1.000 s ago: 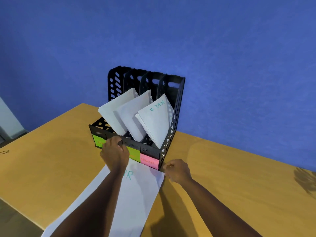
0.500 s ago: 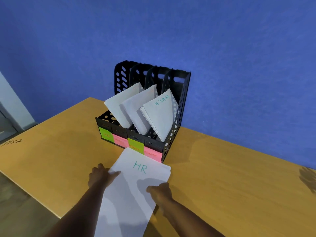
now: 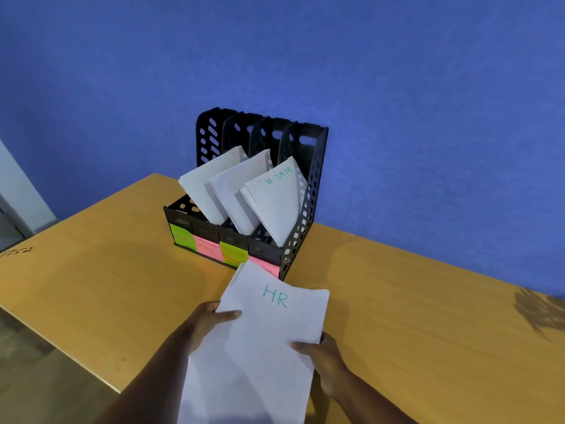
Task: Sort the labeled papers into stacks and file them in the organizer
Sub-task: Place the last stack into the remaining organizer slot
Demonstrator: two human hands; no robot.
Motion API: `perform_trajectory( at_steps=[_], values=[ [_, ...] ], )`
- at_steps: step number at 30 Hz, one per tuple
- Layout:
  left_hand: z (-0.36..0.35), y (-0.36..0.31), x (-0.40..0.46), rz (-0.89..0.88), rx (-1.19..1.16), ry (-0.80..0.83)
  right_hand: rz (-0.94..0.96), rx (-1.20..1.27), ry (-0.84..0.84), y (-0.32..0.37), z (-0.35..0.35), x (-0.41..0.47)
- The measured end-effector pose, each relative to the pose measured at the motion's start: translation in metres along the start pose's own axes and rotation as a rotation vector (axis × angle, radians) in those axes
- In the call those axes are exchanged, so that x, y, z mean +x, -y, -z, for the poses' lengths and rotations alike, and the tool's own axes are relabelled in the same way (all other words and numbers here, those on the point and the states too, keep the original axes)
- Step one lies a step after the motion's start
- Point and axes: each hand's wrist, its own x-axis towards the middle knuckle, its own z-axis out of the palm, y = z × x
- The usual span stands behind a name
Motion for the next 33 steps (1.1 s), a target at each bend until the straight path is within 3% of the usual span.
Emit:
perform_trajectory(
  at_steps=[5, 10, 18, 22, 25, 30, 33],
  values=[
    [-0.019, -0.035, -0.017, 0.124, -0.065, 0.451, 0.359, -0.169, -0.312, 0.005, 0.014, -0.016],
    [-0.050, -0.073, -0.036, -0.028, 0.034, 0.630, 0.660, -0.380, -0.606, 0.017, 0.024, -0.031],
    [-0.080, -0.115, -0.048, -0.422, -0.363, 0.315, 0.960, -0.068, -0.565, 0.063, 0.037, -0.047],
    [-0.079, -0.118, -0.049, -0.577, -0.314, 0.191, 0.940, 0.036, -0.524, 0.073, 0.048, -0.043],
    [-0.084, -0.110, -0.048, -0.565, -0.313, 0.164, 0.897, -0.078, -0.452, 0.068, 0.058, -0.031],
    [-0.100, -0.094, -0.046, -0.425, -0.049, 0.187, 0.776, -0.364, -0.337, 0.053, 0.061, -0.014],
    [-0.103, -0.098, -0.047, -0.447, -0.197, 0.112, 0.852, -0.390, -0.382, 0.056, 0.055, -0.018]
  ],
)
